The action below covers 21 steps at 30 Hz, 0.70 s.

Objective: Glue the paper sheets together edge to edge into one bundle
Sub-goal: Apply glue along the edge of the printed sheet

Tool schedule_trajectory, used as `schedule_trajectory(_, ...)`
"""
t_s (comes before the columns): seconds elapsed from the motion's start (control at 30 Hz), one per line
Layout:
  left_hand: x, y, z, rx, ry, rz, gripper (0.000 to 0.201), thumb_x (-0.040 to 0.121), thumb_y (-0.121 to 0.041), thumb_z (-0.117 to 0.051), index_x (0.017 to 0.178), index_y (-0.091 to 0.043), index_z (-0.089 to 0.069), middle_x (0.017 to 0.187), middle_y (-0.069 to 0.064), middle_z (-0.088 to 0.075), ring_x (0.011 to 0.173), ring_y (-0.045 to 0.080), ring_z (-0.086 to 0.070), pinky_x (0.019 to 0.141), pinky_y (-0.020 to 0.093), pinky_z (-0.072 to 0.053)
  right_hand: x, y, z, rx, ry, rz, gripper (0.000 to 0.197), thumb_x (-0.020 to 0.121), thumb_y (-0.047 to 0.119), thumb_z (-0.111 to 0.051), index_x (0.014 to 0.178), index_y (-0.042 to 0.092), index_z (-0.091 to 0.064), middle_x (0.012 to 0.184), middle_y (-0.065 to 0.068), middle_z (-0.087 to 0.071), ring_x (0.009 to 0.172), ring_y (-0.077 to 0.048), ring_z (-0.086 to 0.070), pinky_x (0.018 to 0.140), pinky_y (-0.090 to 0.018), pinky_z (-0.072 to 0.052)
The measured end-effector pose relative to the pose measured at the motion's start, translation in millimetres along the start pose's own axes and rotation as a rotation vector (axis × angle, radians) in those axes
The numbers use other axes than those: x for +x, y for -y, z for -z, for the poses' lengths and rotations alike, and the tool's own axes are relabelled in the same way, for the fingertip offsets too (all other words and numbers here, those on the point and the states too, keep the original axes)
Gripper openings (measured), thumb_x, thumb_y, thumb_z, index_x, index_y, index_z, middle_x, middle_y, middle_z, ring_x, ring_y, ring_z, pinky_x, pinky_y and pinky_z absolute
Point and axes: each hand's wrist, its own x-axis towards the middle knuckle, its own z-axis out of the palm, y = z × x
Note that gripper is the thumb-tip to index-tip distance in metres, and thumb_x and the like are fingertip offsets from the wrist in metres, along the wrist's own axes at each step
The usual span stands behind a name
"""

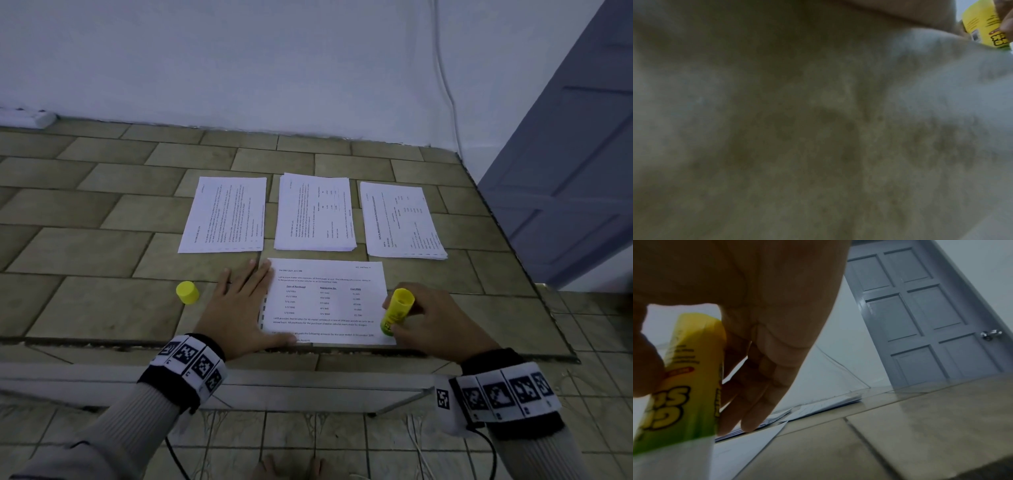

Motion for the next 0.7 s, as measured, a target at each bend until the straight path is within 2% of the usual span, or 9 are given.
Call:
schedule_trajectory(0.07, -0.1, -0.5, 0.4, 0.007, 0.003, 0.000, 0.138, 0.049, -0.105, -0.004, 0.155, -0.016, 0.002, 0.161, -0.008, 0.015, 0.148, 0.012, 0.016, 0.120, 0.048, 0.009, 0.0, -2.2, 0.5, -0.020, -0.002, -0.015, 0.016, 0.062, 0.038, -0.060, 0.078, 0.036, -0.059, 0.081, 0.013, -0.064, 0.077, -0.006, -0.061, 0.066, -0.018, -0.049)
schedule_trajectory(0.13, -0.5, 0.1, 0.5, 0.002, 0.002, -0.002, 0.139, 0.050, -0.105, -0.004, 0.156, -0.016, 0.001, 0.161, -0.007, 0.014, 0.148, 0.012, 0.016, 0.120, 0.049, 0.008, 2.8, -1.3, 0.0, -0.022, -0.018, -0.027, 0.016, 0.066, 0.030, -0.067, 0.079, 0.035, -0.059, 0.080, 0.012, -0.064, 0.076, -0.006, -0.061, 0.065, -0.016, -0.047)
schedule_trajectory(0.23, -0.6, 0.1, 0.5, 0.000, 0.002, 0.001, 0.138, 0.051, -0.105, -0.005, 0.156, -0.016, 0.001, 0.161, -0.007, 0.013, 0.148, 0.012, 0.016, 0.120, 0.049, 0.008, 12.0, 4.9, -8.8, 0.015, -0.070, 0.007, 0.018, 0.074, 0.014, -0.076, 0.085, 0.022, -0.063, 0.086, 0.009, -0.065, 0.079, -0.007, -0.062, 0.070, -0.022, -0.052)
schedule_trajectory(0.33, -0.2, -0.5, 0.6, 0.029, 0.013, 0.010, 0.137, 0.049, -0.104, -0.003, 0.155, -0.017, 0.005, 0.161, -0.007, 0.015, 0.147, 0.012, 0.018, 0.120, 0.049, 0.008, 27.4, 19.9, -29.5, 0.074, -0.038, 0.108, 0.018, 0.079, 0.020, -0.074, 0.093, 0.016, -0.064, 0.097, 0.003, -0.065, 0.083, -0.010, -0.065, 0.073, -0.029, -0.056)
schedule_trajectory(0.4, -0.5, -0.8, 1.0, 0.014, -0.004, 0.004, 0.139, 0.049, -0.105, -0.003, 0.156, -0.017, 0.003, 0.162, -0.007, 0.013, 0.148, 0.012, 0.017, 0.120, 0.049, 0.009, 39.9, 33.4, -46.9, 0.103, 0.015, 0.121, 0.021, 0.080, 0.019, -0.073, 0.097, 0.012, -0.064, 0.101, -0.001, -0.064, 0.086, -0.012, -0.064, 0.074, -0.032, -0.056)
schedule_trajectory(0.5, -0.5, -0.2, -1.1, -0.020, -0.058, -0.028, 0.137, 0.053, -0.105, -0.008, 0.156, -0.014, -0.008, 0.162, -0.005, 0.003, 0.149, 0.015, 0.007, 0.120, 0.051, 0.003, 56.4, 55.5, -71.7, 0.112, 0.105, 0.140, 0.024, 0.081, 0.017, -0.072, 0.101, 0.008, -0.061, 0.102, -0.006, -0.062, 0.090, -0.015, -0.063, 0.076, -0.035, -0.056)
schedule_trajectory(0.57, 0.8, 2.0, -6.5, -0.044, -0.105, -0.056, 0.132, 0.059, -0.102, -0.011, 0.154, -0.011, -0.021, 0.162, 0.000, -0.012, 0.150, 0.019, -0.005, 0.119, 0.053, -0.004, 63.2, 67.0, -84.8, 0.082, 0.149, 0.161, 0.026, 0.082, 0.018, -0.072, 0.102, 0.007, -0.060, 0.102, -0.007, -0.061, 0.091, -0.017, -0.061, 0.079, -0.036, -0.055)
schedule_trajectory(0.63, 1.8, 5.2, -11.5, -0.065, -0.107, -0.073, 0.122, 0.068, -0.097, -0.014, 0.150, -0.008, -0.033, 0.160, 0.004, -0.024, 0.148, 0.023, -0.015, 0.116, 0.055, -0.011, 67.3, 73.7, -93.9, 0.051, 0.175, 0.203, 0.026, 0.082, 0.019, -0.071, 0.102, 0.007, -0.060, 0.102, -0.009, -0.061, 0.091, -0.019, -0.058, 0.079, -0.034, -0.050)
schedule_trajectory(0.7, 2.6, 8.7, -15.8, -0.069, -0.101, -0.087, 0.115, 0.073, -0.093, -0.016, 0.148, -0.008, -0.037, 0.158, 0.005, -0.027, 0.147, 0.025, -0.019, 0.114, 0.059, -0.017, 70.1, 77.0, -99.3, 0.024, 0.198, 0.233, 0.027, 0.082, 0.019, -0.072, 0.102, 0.008, -0.060, 0.103, -0.010, -0.061, 0.092, -0.021, -0.056, 0.080, -0.035, -0.048)
